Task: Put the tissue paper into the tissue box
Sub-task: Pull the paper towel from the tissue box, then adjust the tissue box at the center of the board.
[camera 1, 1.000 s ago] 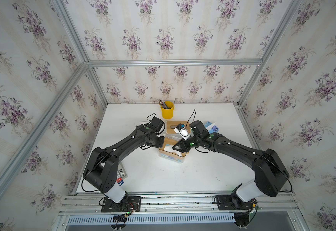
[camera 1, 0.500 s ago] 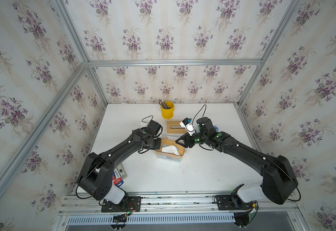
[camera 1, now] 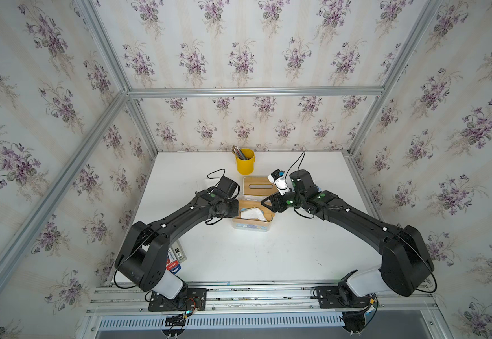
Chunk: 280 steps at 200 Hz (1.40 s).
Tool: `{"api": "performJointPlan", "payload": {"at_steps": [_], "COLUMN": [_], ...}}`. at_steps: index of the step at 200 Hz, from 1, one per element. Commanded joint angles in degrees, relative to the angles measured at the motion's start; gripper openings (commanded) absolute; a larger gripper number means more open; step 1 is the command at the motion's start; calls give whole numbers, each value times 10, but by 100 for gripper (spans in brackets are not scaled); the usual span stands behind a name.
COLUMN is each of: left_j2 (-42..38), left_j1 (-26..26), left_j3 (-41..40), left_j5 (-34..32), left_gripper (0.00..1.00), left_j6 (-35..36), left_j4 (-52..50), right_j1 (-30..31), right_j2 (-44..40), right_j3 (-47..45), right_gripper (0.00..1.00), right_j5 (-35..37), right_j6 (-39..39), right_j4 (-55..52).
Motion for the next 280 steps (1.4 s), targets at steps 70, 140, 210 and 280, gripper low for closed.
{"api": "performJointPlan", "payload": {"at_steps": [70,140,210,280], "left_j2": [-60,-113,-124,-128], "left_j1": [7,10,18,28], "left_j3": [11,11,9,2], "left_j5": [-13,-21,-38,-44], "left_gripper": [51,69,74,76], "left_j6": [50,107,135,146], "left_j4": [-29,-28,-30,-30], "right_j1": [8,28,43,47], "right_j2": [24,66,82,107], "right_j3": [-10,10,14,34], "right_gripper": [58,48,36,27], "right_j5": [131,181,206,223], "right_j6": [60,68,69,73], "right_j4": [-22,-30,-31,-34]}}
